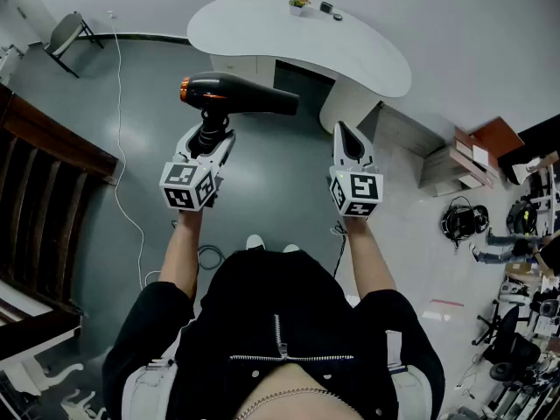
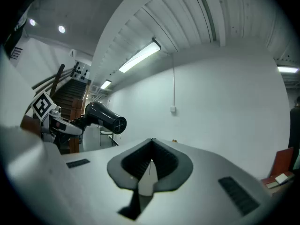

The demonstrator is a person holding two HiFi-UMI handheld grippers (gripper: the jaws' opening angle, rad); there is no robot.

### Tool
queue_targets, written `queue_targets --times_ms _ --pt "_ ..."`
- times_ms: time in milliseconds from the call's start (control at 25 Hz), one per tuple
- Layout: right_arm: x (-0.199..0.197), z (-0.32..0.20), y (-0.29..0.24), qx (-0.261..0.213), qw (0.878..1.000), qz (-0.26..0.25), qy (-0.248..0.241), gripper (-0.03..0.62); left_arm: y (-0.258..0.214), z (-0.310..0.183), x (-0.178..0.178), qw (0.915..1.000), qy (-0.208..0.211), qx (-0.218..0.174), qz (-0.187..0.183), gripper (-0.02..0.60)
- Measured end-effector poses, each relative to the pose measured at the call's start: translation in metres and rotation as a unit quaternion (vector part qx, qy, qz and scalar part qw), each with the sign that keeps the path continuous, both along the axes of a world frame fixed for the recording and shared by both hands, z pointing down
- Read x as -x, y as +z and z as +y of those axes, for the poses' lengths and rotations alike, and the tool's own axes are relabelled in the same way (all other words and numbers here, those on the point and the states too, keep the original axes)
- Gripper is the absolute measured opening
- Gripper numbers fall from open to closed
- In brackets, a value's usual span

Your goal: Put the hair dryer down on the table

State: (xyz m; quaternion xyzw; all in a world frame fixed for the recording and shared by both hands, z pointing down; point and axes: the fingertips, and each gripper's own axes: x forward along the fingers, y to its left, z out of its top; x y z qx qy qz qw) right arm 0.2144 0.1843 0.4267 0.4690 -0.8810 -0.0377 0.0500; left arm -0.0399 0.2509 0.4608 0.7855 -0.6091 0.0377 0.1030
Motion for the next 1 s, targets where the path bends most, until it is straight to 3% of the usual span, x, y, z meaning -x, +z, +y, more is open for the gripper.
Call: queue_targets --times_ms 440,600,1000 --pt "0.019 -0.014 0.013 0.024 0.999 -0.022 -0.014 0.006 0.001 -0.004 0.023 0.9996 -0.014 -0.005 0.023 0.284" --pt "0.033 -0.016 0.013 0.033 0.998 -0.053 -0.023 0.006 0.006 -0.006 0.034 0.9996 -0.012 -0.005 0.025 0.284" --pt "0.052 -0.042 0.013 0.040 0.998 -0.048 -0.022 0.006 0.013 -0.039 0.052 0.9993 -0.012 0.009 0.035 0.284"
